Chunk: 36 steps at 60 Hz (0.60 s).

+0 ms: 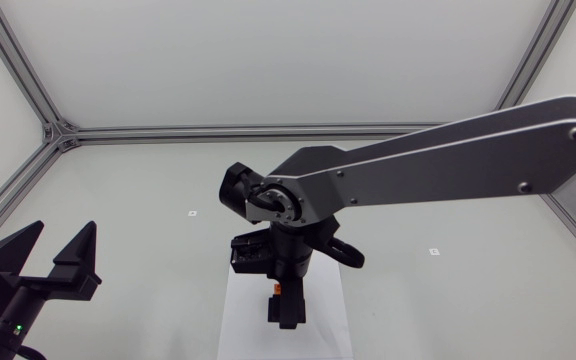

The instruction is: Pick up the orange 2x2 brick with the right arm and stack it on top of the green 2x2 brick in the center

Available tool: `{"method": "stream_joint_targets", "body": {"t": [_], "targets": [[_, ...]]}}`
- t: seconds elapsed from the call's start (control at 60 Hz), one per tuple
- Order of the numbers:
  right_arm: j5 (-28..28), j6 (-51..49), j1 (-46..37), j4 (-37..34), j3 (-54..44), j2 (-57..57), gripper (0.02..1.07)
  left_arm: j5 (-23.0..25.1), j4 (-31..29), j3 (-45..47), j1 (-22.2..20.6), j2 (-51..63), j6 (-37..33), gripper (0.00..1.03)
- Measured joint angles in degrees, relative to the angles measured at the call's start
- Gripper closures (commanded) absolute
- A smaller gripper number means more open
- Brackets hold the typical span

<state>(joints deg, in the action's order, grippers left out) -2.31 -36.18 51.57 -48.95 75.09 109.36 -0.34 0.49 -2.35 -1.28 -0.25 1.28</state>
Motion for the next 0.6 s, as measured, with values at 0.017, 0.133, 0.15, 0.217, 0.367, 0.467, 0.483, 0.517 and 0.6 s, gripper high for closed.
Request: {"method": "stream_joint_targets", "body": {"t": [0.017,0.133,0.15,0.217,0.367,0.467,0.483,0.517,0.6], "targets": [[0.02,0.15,0.00,-0.13,-0.04,-0.50,0.06,0.02,0.00,0.00,0.00,0.00,-0.02,0.04],[0.02,1.09,-0.07,-0.35,-0.39,-4.94,0.06,0.00,0.00,0.00,0.00,0.00,-0.02,0.04],[0.02,1.31,-0.17,-0.35,-0.52,-5.44,0.06,0.00,0.00,0.00,0.00,0.00,-0.02,0.04],[0.02,1.68,-0.42,-0.37,-1.38,-7.78,0.06,0.02,0.00,0.00,0.00,0.00,-0.02,0.04],[0.20,3.06,-1.95,-0.37,-4.00,-13.40,0.06,0.00,0.00,0.00,0.00,0.00,-0.02,0.04],[0.22,3.69,-3.91,-0.33,-5.55,-16.87,0.06,0.00,0.00,0.00,0.00,0.00,-0.02,0.04],[0.20,3.82,-4.31,-0.31,-5.86,-17.53,0.06,0.02,0.00,0.00,0.00,0.00,0.00,0.04],[0.22,4.11,-5.03,-0.31,-6.54,-18.58,0.06,0.02,0.00,0.00,0.00,0.00,0.00,0.04],[0.20,4.55,-6.78,-0.09,-8.72,-22.03,0.06,0.00,0.00,0.00,0.00,0.00,0.00,0.04]]}}
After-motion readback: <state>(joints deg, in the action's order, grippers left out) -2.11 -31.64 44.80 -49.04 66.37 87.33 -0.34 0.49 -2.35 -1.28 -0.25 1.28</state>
